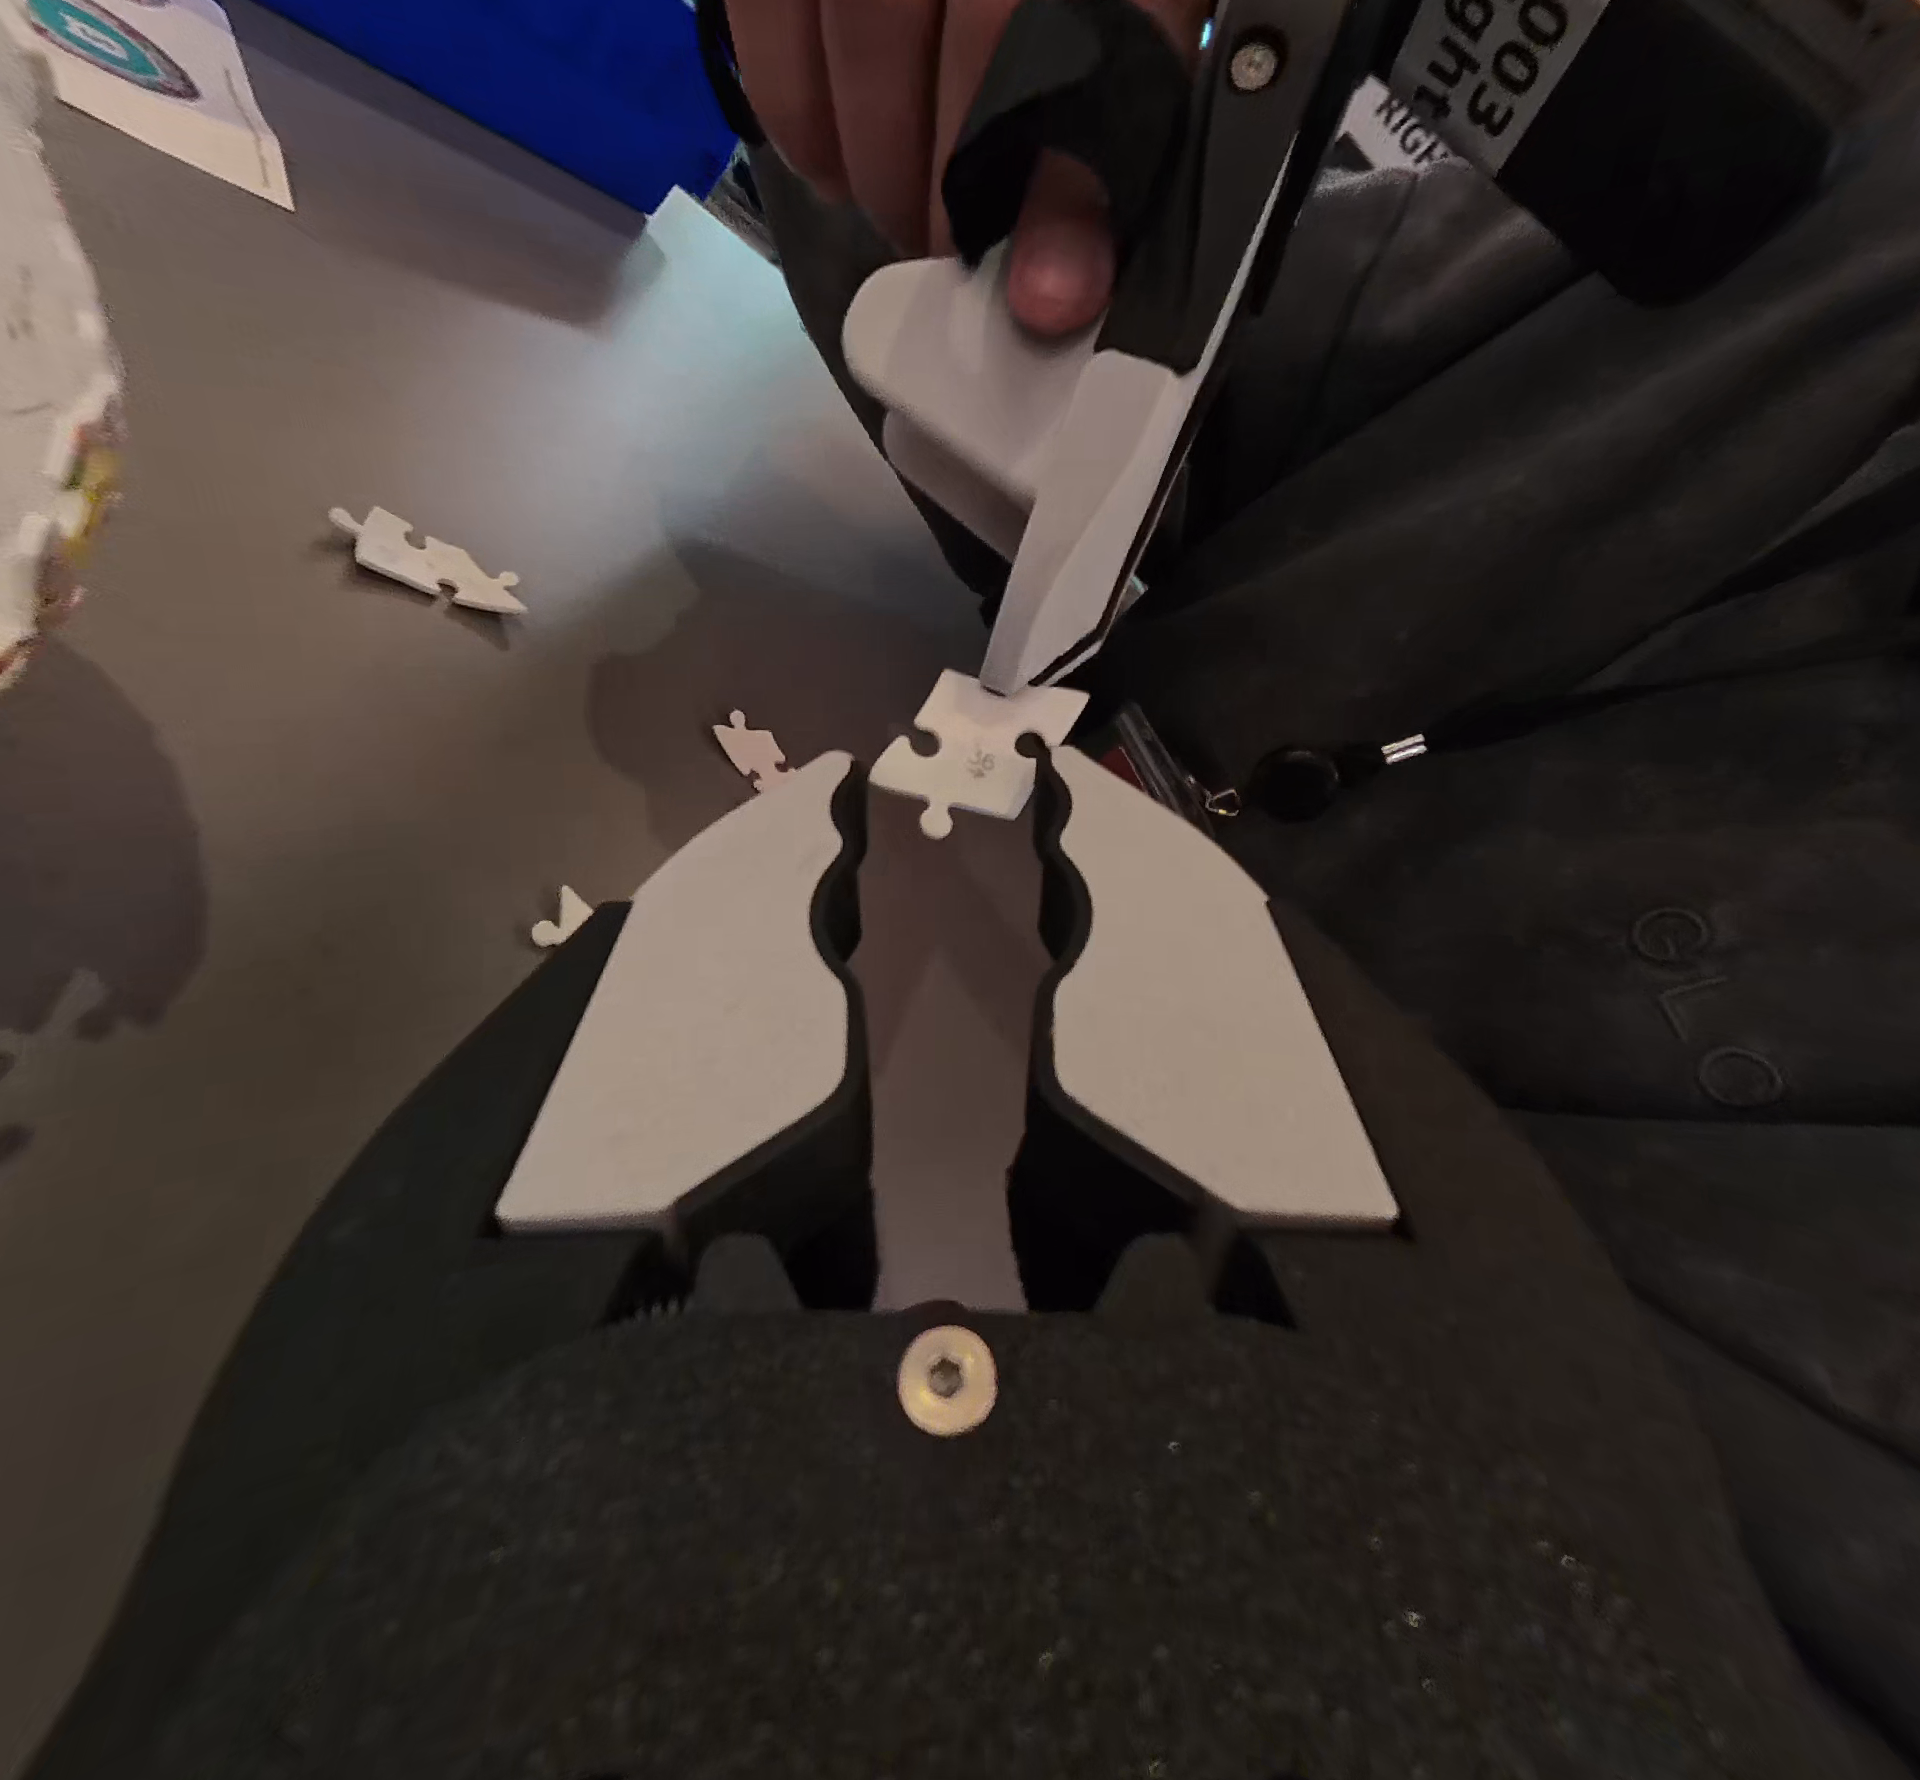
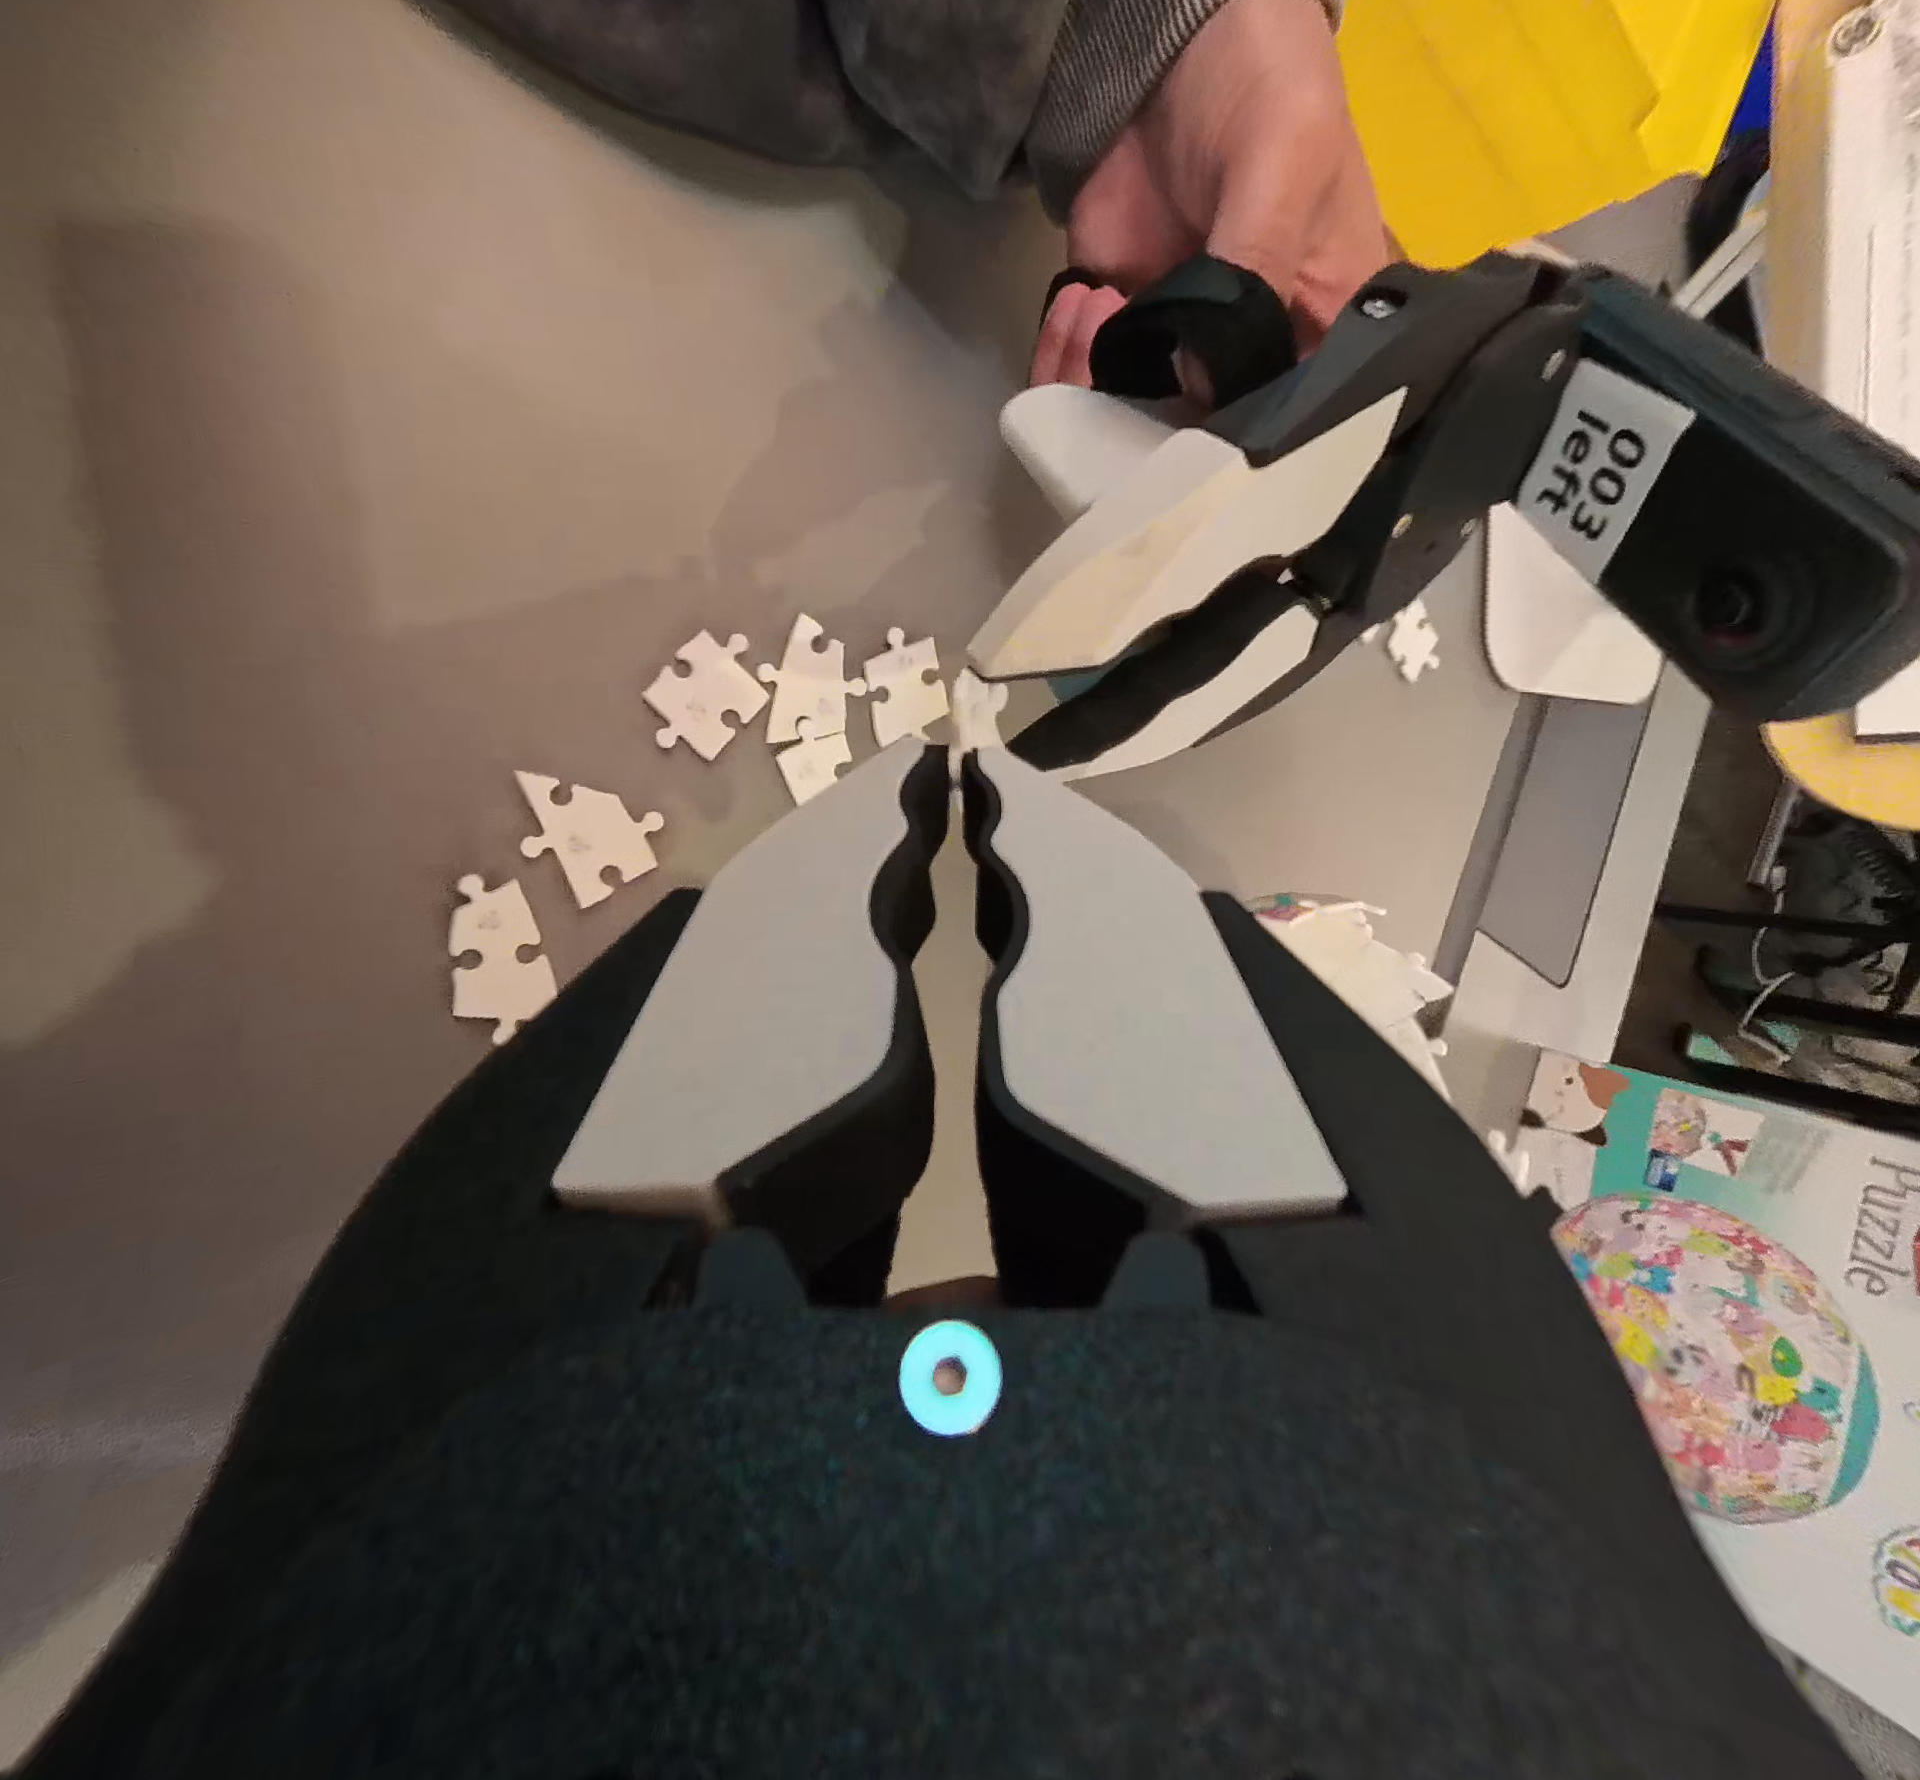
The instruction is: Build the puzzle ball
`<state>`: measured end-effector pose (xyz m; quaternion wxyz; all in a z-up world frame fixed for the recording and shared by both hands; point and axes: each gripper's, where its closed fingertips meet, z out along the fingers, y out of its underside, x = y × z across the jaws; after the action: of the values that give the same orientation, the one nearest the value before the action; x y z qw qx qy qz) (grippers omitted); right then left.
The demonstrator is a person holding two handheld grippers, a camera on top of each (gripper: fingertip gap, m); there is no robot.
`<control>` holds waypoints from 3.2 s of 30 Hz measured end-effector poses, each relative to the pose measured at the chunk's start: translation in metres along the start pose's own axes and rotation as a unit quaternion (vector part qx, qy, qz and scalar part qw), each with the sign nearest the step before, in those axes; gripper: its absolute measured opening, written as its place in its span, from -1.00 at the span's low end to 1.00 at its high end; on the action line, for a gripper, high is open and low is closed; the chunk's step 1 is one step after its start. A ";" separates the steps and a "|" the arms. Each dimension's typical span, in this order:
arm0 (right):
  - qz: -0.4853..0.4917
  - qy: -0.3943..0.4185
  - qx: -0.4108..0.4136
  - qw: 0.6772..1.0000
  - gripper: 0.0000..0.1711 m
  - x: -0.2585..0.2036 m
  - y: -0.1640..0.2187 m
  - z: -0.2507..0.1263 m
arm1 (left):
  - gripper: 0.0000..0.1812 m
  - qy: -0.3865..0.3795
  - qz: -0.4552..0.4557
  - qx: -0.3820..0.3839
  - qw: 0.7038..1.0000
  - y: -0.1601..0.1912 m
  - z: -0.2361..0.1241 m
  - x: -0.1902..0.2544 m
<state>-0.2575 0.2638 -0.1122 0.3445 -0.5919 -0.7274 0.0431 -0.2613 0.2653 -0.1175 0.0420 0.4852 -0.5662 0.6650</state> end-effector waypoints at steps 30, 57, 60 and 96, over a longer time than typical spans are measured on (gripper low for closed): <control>0.417 -0.135 -0.294 0.849 -0.98 0.074 0.070 0.034 | -0.62 -0.506 0.203 -0.041 0.837 0.010 -0.090 -0.119; 0.467 -0.135 -0.278 0.828 -0.98 0.075 0.083 0.043 | -0.61 -0.508 0.201 -0.060 0.835 0.014 -0.087 -0.122; 0.471 -0.132 -0.278 0.827 -0.98 0.075 0.083 0.040 | -0.61 -0.509 0.200 -0.062 0.835 0.015 -0.087 -0.123; 0.469 -0.115 -0.266 0.834 -0.97 0.078 0.089 0.045 | -0.88 -0.532 0.228 0.040 0.815 -0.026 -0.066 -0.113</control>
<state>-0.2128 0.3751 -0.1533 0.0262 -0.9215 -0.3806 0.0725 -0.2256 0.3828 -0.1693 -0.4377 0.6215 -0.5678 0.3159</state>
